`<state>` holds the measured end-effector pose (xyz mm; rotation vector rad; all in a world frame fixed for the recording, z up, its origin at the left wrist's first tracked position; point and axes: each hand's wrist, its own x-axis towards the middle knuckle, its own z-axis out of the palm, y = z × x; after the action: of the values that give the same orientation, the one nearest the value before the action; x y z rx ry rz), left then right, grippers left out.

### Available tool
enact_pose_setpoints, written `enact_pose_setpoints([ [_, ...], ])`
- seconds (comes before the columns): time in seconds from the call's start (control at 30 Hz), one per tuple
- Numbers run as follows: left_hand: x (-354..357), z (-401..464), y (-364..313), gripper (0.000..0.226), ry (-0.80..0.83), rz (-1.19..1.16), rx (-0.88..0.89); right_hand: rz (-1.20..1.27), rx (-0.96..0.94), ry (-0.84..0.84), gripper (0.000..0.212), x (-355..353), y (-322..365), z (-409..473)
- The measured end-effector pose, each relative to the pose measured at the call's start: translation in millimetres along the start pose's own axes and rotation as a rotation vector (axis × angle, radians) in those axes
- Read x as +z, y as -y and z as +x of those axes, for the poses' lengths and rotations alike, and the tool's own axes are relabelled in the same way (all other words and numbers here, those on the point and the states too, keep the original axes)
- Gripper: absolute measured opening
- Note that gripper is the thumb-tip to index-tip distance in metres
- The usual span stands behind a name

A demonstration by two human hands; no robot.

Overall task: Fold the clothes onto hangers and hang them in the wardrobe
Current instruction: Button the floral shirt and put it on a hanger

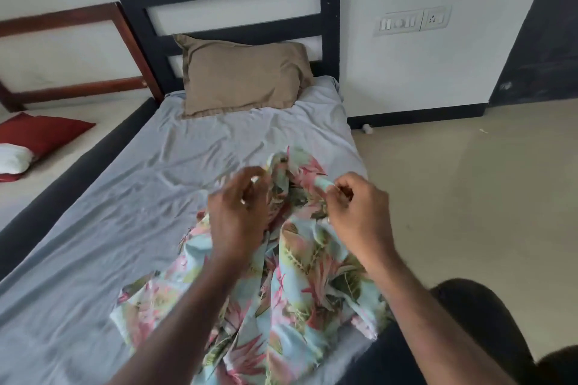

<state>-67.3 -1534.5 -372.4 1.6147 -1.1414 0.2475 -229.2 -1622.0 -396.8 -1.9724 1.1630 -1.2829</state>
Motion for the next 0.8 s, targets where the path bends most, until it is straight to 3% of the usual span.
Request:
enact_pose_setpoints([
  [0.1,14.7,-71.8,26.4,0.006,0.189,-0.112,-0.258,0.053,0.22,0.254,0.021,9.5,-28.9,-54.7],
  [0.17,16.3,-104.3,28.6,0.02,0.254,-0.183,-0.357,0.058,0.268,0.336,0.035,8.9,-35.2,-73.0],
  [0.27,11.5,-126.4,10.5,0.013,0.293,-0.351,-0.48,0.1,0.273,0.413,0.04,6.6,-26.9,-83.7],
  [0.33,10.7,-129.0,1.8,0.019,0.251,-0.442,-0.577,0.18,0.314,0.45,0.036,7.1,-23.4,-85.8],
  [0.4,11.0,-128.4,1.9,0.013,0.203,-0.462,-0.607,0.261,0.35,0.473,0.031,7.1,-22.5,-86.1],
  [0.53,8.5,-125.2,0.5,0.028,0.159,-0.505,-0.668,0.365,0.357,0.465,0.02,4.4,-18.4,-84.9],
  [0.8,11.9,-128.8,0.1,0.008,0.132,-0.478,-0.661,0.314,0.304,0.411,0.023,5.0,-16.7,-87.1],
])
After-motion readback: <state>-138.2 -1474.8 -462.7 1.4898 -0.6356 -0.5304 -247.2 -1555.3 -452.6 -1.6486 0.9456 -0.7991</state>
